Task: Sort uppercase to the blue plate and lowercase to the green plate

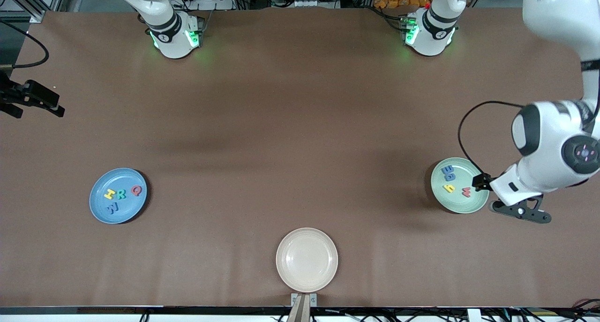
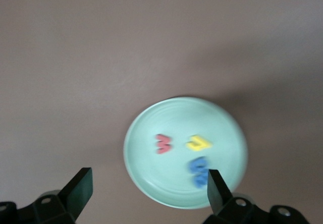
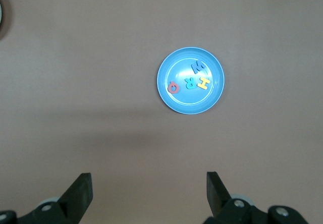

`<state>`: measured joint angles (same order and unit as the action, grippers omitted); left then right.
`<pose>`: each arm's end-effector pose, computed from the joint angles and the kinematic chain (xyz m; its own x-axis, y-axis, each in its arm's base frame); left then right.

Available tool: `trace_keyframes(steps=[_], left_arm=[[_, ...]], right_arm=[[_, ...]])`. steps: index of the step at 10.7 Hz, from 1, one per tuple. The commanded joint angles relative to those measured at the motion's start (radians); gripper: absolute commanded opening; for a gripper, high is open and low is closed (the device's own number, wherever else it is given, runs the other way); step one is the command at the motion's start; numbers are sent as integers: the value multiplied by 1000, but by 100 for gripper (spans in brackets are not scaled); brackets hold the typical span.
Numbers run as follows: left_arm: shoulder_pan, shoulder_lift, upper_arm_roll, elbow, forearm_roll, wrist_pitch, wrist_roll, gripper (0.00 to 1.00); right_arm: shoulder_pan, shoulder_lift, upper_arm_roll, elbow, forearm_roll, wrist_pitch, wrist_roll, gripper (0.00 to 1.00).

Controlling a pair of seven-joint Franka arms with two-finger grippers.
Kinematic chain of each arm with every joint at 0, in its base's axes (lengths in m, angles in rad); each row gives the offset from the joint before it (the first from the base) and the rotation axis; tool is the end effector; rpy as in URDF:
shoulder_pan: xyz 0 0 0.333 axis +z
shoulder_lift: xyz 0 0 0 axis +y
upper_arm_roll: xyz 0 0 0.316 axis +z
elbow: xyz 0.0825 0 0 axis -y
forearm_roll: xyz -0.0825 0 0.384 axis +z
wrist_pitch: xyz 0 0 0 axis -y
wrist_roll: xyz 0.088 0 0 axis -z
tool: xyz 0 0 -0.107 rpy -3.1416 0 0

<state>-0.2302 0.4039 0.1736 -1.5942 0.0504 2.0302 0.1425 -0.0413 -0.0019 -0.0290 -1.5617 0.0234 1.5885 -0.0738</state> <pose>0.6729 -0.0495 0.4067 0.9719 -0.2345 0.0189 -0.2307 -0.9659 -0.1175 0.5548 -0.0366 0.6315 0.9995 0.0031 0.0303 0.0037 -0.9998 -0.0213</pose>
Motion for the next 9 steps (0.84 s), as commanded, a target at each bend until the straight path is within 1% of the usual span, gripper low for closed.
trace_keyframes(steps=[1, 3, 5, 6, 7, 8, 9], left_arm=[[-75, -166, 10, -38, -18, -79, -130, 100], [-110, -265, 13, -38, -18, -140, -170, 100], [-113, -316, 1, -7, -18, -204, -236, 100], [-85, -318, -50, 22, -18, -238, -268, 100], [8, -323, -137, 49, -18, -286, -285, 100], [78, -332, -217, 78, -9, -321, -290, 100], [84, -339, -217, 83, -7, -344, -291, 100]], right_arm=[[-17, -6, 9, 2, -10, -1, -7, 100], [-17, -6, 9, 2, -10, -1, -7, 100], [-19, -6, 8, 2, -10, -1, -7, 100], [-19, -6, 8, 2, -10, -1, -7, 100], [-17, -6, 8, 2, -10, -1, -7, 100], [-17, -6, 8, 2, -10, -1, -7, 100], [-17, -6, 8, 2, -10, -1, -7, 100]])
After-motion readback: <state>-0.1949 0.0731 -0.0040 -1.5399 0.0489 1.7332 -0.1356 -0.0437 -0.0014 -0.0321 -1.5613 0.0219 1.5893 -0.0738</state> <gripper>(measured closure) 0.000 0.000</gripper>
